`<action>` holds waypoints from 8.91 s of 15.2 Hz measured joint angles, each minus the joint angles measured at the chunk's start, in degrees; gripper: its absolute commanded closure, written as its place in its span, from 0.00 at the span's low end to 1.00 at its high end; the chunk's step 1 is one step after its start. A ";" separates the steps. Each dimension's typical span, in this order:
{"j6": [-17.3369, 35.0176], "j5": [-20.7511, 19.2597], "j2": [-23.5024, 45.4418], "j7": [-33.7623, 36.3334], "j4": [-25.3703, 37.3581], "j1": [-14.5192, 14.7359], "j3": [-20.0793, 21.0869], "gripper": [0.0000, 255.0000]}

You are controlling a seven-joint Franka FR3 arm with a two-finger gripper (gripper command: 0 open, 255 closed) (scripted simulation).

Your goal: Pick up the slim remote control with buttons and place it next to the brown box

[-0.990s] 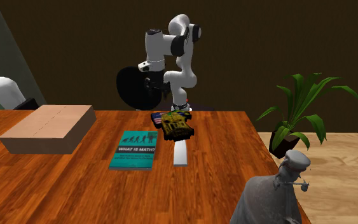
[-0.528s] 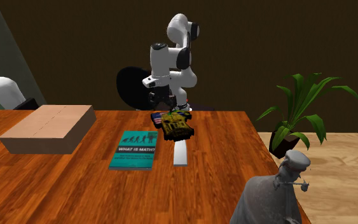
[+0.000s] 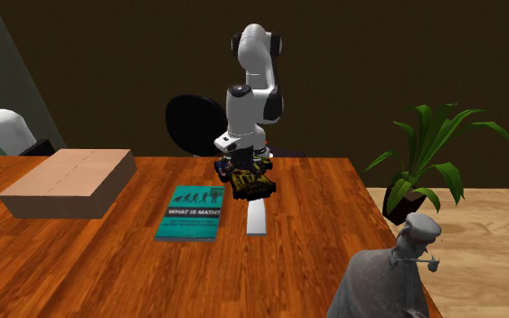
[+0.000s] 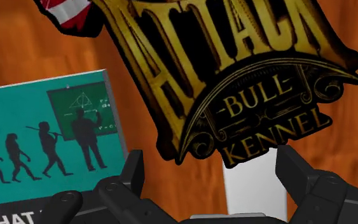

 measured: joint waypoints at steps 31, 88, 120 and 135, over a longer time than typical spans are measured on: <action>9.81 -2.17 16.18 0.14 6.27 3.02 2.95 1.00; -14.37 -3.15 -9.99 -28.32 4.20 -9.07 -13.98 1.00; -6.22 -5.63 -1.38 -57.48 5.13 -19.32 -34.09 1.00; 5.51 -3.12 4.06 -59.70 -1.65 -19.29 -35.25 1.00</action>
